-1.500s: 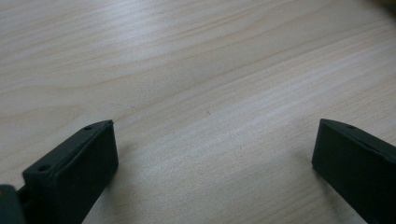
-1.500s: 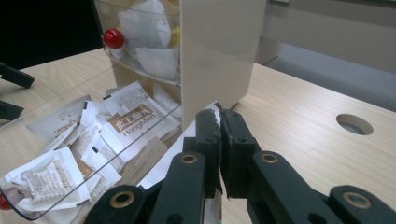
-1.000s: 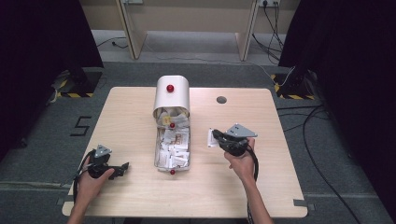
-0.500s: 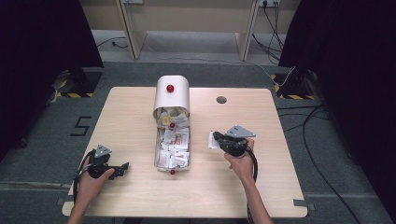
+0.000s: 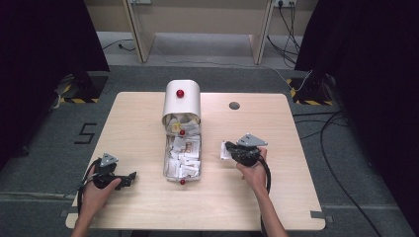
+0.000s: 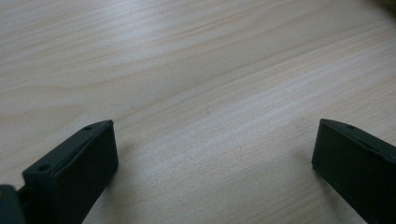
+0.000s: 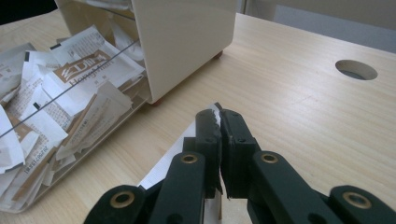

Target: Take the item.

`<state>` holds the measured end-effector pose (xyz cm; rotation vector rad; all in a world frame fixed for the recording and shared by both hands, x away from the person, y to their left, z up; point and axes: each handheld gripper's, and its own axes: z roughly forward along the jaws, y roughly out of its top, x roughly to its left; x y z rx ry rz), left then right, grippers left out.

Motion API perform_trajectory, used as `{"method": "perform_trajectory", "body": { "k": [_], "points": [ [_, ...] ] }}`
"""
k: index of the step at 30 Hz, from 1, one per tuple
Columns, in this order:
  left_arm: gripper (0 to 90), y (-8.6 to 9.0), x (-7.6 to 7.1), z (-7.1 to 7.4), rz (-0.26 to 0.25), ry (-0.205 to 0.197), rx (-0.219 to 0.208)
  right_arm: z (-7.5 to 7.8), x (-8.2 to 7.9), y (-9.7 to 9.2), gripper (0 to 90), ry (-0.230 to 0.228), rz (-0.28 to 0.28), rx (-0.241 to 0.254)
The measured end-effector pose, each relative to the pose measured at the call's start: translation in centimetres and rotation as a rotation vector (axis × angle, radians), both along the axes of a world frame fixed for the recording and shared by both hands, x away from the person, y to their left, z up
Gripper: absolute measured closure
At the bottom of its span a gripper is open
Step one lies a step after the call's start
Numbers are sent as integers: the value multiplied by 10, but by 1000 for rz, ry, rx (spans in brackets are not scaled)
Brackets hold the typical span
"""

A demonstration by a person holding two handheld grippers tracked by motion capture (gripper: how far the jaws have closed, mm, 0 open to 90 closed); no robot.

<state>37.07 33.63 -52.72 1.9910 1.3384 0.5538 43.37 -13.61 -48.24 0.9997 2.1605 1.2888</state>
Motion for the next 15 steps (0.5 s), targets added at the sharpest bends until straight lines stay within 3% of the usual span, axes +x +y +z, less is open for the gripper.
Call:
{"method": "perform_trajectory", "body": {
  "k": [15],
  "points": [
    [0,0,0,0,0,0,0,-15,5,5,867,42,4,-24]
  ]
}}
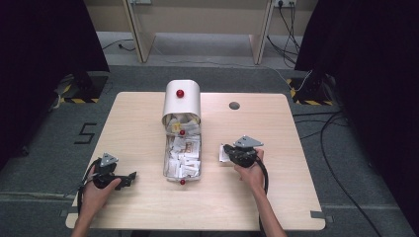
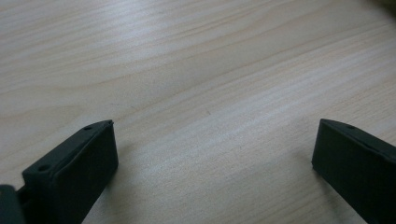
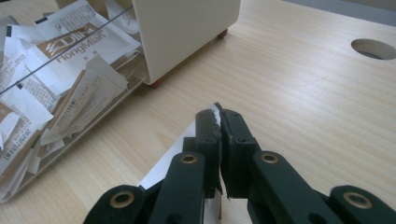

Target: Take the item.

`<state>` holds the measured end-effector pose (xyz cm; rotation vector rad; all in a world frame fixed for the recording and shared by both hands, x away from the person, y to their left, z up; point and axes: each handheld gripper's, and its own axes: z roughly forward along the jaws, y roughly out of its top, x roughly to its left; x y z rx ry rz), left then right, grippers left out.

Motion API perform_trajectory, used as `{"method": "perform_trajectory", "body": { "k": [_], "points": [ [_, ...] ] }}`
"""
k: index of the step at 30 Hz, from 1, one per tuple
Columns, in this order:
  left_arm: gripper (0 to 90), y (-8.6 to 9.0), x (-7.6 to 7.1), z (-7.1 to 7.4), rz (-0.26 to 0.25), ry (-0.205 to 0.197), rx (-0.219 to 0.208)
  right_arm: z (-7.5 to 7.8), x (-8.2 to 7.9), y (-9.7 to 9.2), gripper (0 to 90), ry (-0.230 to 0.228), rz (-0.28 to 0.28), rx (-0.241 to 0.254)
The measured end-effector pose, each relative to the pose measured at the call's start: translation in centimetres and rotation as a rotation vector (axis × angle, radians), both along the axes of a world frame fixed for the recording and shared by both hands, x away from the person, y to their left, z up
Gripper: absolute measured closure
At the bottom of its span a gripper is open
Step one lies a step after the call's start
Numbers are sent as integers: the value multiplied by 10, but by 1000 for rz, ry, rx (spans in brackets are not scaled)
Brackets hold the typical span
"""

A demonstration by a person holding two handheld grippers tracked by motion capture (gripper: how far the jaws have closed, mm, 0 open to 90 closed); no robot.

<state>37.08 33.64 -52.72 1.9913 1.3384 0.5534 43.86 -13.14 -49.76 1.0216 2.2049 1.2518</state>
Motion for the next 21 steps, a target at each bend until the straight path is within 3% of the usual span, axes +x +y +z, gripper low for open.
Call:
{"method": "perform_trajectory", "body": {
  "k": [21],
  "points": [
    [0,0,0,0,0,0,0,-15,7,-1,826,46,-17,-31]
  ]
}}
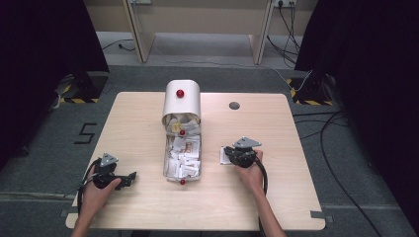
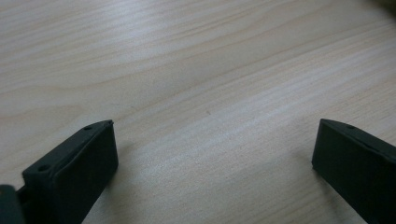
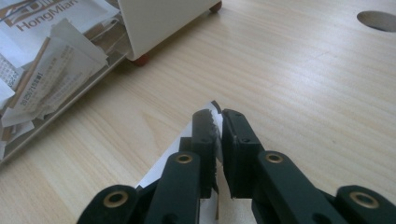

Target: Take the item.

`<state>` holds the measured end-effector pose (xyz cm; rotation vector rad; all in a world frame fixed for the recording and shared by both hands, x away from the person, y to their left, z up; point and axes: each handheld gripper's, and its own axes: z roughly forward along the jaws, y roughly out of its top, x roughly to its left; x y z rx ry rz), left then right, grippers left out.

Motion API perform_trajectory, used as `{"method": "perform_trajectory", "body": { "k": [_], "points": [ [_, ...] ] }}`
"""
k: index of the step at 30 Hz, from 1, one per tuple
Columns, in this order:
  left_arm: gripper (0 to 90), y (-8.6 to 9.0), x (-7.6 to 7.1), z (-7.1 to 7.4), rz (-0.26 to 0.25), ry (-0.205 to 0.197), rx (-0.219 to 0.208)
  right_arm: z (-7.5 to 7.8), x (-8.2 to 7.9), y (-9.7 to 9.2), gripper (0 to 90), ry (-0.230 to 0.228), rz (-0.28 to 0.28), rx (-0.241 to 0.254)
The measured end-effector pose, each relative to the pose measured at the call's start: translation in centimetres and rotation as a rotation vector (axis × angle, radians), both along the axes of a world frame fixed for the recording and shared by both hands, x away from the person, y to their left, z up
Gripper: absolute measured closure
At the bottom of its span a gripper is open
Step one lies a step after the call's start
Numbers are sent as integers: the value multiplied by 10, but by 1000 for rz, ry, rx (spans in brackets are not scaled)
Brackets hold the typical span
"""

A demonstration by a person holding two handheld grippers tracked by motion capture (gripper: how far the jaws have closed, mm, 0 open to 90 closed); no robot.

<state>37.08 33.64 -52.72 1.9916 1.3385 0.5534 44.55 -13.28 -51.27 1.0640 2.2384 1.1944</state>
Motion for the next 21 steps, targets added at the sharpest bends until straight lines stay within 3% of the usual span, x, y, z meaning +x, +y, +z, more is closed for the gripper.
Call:
{"method": "perform_trajectory", "body": {
  "k": [3,12,21],
  "points": [
    [0,0,0,0,0,0,0,1,0,-1,743,7,-11,8],
    [0,0,0,0,0,-1,0,7,-3,-1,605,7,-23,11],
    [0,0,0,0,0,-1,0,10,-9,-5,453,45,-49,45]
  ]
}}
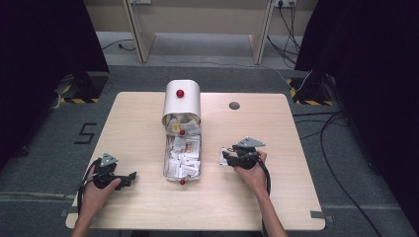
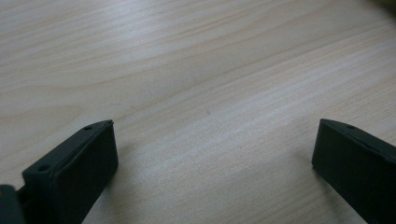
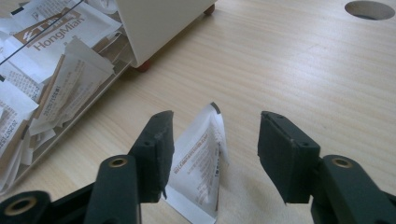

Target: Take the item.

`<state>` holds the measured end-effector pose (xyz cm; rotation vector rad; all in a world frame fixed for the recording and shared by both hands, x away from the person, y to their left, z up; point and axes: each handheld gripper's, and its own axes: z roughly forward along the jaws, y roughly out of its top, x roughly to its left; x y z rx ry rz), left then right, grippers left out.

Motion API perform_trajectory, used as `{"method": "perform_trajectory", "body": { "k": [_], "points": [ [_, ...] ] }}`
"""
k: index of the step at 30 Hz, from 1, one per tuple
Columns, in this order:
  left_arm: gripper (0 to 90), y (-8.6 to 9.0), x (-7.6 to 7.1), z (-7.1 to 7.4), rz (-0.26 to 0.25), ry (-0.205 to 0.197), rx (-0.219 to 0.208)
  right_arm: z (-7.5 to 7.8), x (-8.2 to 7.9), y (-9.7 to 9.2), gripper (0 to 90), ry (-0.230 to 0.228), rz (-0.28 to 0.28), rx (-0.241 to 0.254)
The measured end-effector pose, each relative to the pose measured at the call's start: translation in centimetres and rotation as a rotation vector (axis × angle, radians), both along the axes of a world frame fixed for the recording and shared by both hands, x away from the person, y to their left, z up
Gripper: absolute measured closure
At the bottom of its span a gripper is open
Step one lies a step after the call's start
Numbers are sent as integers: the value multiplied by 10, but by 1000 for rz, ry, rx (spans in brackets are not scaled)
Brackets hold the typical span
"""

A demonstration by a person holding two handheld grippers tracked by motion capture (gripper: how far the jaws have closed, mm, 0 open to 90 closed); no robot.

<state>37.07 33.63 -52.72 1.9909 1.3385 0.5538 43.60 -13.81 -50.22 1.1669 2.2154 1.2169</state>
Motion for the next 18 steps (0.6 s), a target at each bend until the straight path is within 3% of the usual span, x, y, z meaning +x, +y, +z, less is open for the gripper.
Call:
{"method": "perform_trajectory", "body": {
  "k": [9,18],
  "points": [
    [0,0,0,0,0,0,0,4,-12,-3,380,13,16,-18],
    [0,0,0,0,0,1,0,9,-18,-5,362,5,8,-19]
  ]
}}
